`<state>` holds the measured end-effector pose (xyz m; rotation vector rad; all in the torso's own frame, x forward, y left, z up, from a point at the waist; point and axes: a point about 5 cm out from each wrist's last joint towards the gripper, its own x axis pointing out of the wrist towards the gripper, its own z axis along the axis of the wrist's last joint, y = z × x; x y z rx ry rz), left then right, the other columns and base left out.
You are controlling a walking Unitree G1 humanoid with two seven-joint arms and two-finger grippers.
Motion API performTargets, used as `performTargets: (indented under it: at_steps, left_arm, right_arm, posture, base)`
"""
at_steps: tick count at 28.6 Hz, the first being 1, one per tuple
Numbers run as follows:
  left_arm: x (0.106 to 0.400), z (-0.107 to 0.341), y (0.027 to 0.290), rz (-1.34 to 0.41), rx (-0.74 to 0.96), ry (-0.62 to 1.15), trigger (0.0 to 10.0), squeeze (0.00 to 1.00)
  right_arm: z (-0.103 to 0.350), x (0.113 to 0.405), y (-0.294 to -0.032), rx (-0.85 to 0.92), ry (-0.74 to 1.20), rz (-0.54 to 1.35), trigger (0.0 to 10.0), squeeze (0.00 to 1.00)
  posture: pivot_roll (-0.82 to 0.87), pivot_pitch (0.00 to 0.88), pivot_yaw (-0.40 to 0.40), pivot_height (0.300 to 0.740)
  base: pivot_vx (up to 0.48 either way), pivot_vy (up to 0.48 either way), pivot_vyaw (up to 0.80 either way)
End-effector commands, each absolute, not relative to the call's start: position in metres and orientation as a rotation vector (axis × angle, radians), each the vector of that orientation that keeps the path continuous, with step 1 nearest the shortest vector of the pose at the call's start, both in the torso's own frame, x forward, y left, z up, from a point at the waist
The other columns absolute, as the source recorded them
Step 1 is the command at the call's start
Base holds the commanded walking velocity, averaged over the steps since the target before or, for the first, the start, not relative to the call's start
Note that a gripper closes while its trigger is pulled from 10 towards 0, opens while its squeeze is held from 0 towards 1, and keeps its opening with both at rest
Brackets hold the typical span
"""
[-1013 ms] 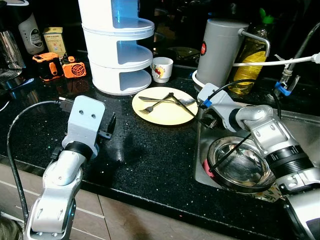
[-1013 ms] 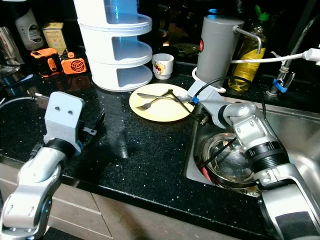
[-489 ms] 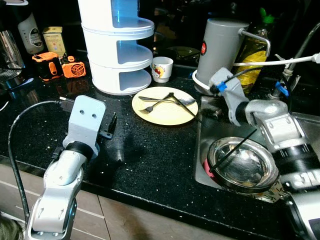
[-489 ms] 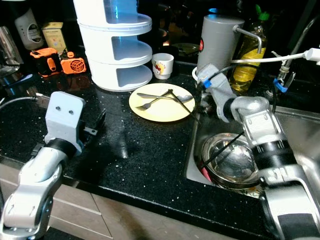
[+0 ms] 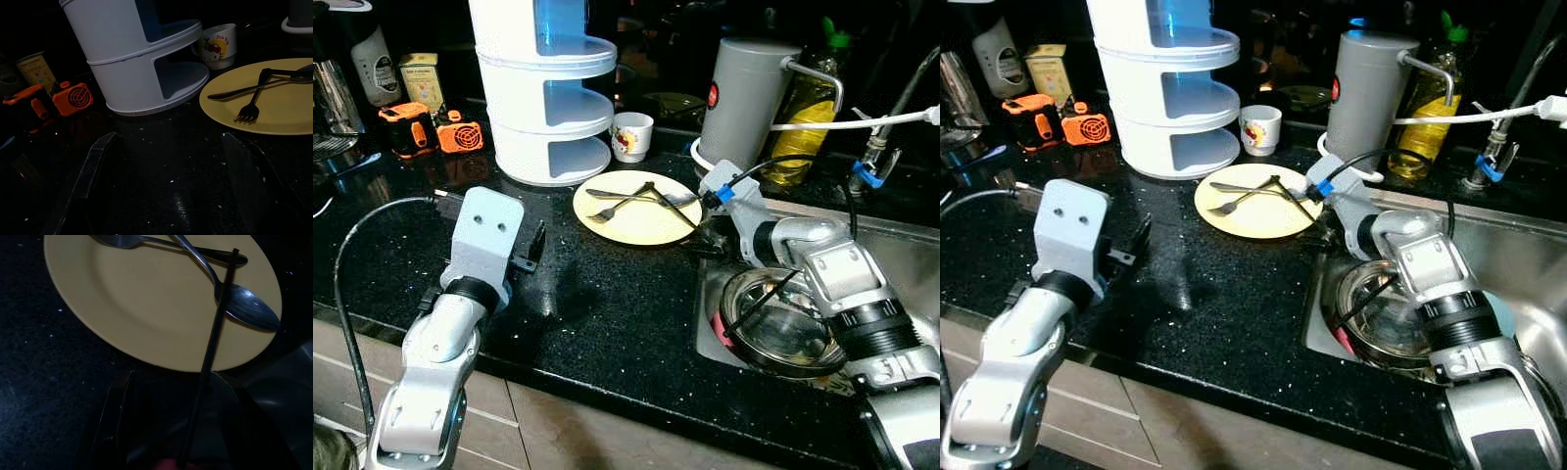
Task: Kitchen organization
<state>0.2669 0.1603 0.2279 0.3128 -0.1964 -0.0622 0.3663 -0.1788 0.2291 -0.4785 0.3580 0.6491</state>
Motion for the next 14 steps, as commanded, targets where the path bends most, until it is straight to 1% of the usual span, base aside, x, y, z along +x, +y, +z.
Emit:
performTargets:
  at_steps: [1,9,10,11,12,13,14]
  left_arm:
    - [0.2683,0.2279,0.1577,-0.078,0.299,-0.2,10.0,0.0]
    - [0.2682,0.2296,0.1584,-0.075,0.299,-0.204,10.0,0.0]
    - [0.2682,0.2297,0.1586,-0.074,0.299,-0.204,10.0,0.0]
    - [0.2683,0.23,0.1587,-0.073,0.299,-0.204,10.0,0.0]
    - [0.2683,0.23,0.1587,-0.073,0.299,-0.204,10.0,0.0]
    - [0.2683,0.2302,0.1588,-0.072,0.298,-0.205,10.0,0.0]
    - [0.2684,0.2303,0.1588,-0.072,0.297,-0.205,10.0,0.0]
  right_arm:
    - [0.228,0.3666,-0.1798,-0.482,0.373,0.633,10.0,0.0]
    - [0.2247,0.368,-0.1801,-0.5,0.392,0.609,10.0,0.0]
    - [0.2243,0.3685,-0.181,-0.504,0.394,0.601,7.2,0.0]
    - [0.2242,0.3685,-0.1812,-0.504,0.396,0.6,0.7,0.0]
    - [0.2242,0.3685,-0.1812,-0.504,0.396,0.6,0.7,0.0]
    - [0.2241,0.3684,-0.1809,-0.501,0.395,0.601,0.0,0.0]
    - [0.2241,0.3681,-0.1805,-0.499,0.395,0.604,0.0,0.0]
  posture:
    - [0.1,0.0,-0.067,0.74]
    - [0.1,0.0,-0.066,0.74]
    - [0.1,0.0,-0.066,0.74]
    - [0.1,0.0,-0.068,0.74]
    - [0.1,0.0,-0.068,0.74]
    - [0.1,0.0,-0.07,0.74]
    - [0.1,0.0,-0.07,0.74]
  base:
    - [0.0,0.0,0.0]
    - [0.0,0.0,0.0]
    - [0.0,0.0,0.0]
    - [0.0,0.0,0.0]
    - [0.0,0.0,0.0]
    - [0.0,0.0,0.0]
    - [0.0,0.0,0.0]
